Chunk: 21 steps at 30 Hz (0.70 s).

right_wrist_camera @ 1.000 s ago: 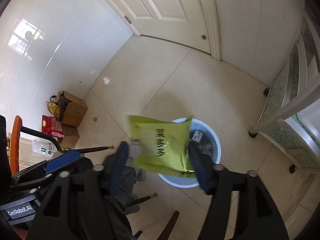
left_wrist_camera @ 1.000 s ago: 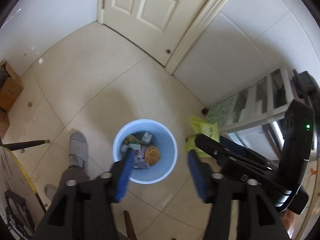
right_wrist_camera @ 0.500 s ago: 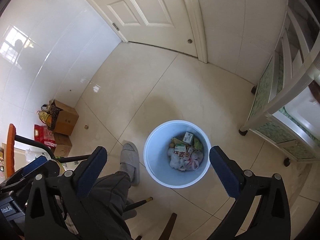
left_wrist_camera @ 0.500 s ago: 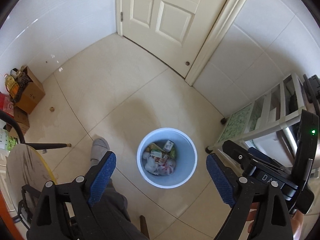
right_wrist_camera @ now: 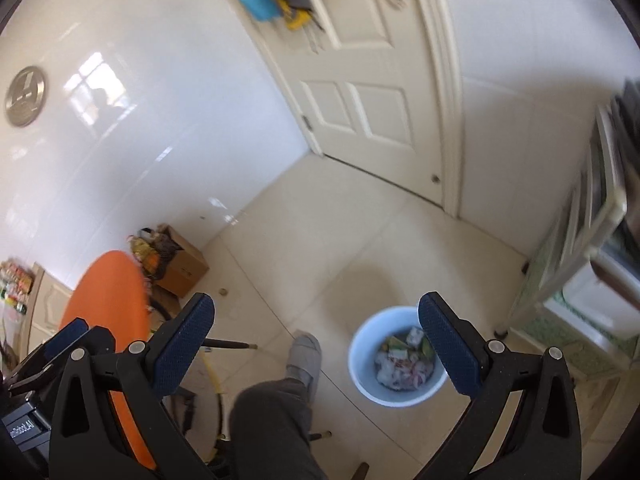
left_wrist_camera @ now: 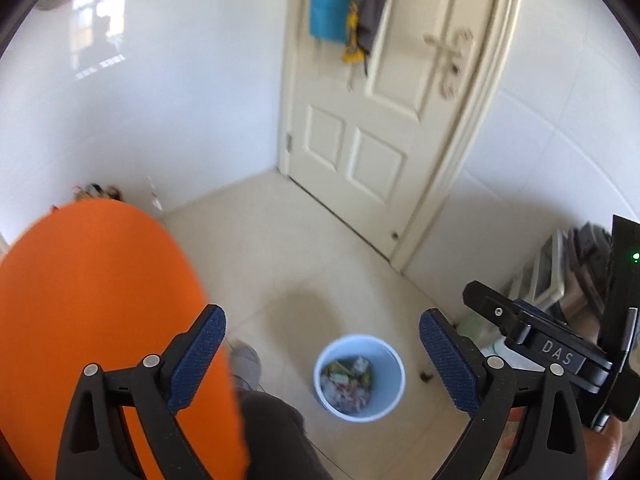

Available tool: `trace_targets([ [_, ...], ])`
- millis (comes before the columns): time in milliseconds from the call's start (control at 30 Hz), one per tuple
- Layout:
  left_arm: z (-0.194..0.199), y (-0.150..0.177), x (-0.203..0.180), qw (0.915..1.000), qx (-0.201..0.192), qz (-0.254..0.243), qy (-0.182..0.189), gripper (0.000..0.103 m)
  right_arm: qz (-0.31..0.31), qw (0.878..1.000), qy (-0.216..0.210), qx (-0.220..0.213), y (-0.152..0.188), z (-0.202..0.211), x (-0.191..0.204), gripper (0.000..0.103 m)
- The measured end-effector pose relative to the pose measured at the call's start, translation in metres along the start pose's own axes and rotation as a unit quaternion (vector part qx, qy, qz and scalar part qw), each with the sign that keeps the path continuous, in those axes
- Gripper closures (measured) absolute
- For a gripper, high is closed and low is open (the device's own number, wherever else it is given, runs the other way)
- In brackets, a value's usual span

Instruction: Collect trash

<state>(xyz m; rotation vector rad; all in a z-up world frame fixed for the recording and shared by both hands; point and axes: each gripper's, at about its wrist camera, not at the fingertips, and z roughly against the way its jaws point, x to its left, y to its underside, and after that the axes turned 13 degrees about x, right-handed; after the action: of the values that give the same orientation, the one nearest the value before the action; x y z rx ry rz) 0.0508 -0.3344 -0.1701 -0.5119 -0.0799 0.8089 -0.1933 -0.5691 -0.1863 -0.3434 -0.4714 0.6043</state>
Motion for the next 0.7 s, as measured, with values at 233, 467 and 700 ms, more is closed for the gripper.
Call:
trace_targets([
  [233,0.125,0.076,0.046,0.9879,-0.122,0.062,-0.073,0.001,0.094,0.992,-0.050,-0.065,0.024,0.067,0.114,0.000],
  [467,0.217,0.174,0.075,0.9610,-0.188,0.132,-0.154,0.001,0.201,0.970,-0.093,-0.102,0.069,0.107,0.232,0.000],
  [700,0.263,0.266,0.057,0.9326,-0.213,0.184,-0.226,0.001,0.290,0.944,-0.106,-0.115,0.124,0.122,0.318,0.000],
])
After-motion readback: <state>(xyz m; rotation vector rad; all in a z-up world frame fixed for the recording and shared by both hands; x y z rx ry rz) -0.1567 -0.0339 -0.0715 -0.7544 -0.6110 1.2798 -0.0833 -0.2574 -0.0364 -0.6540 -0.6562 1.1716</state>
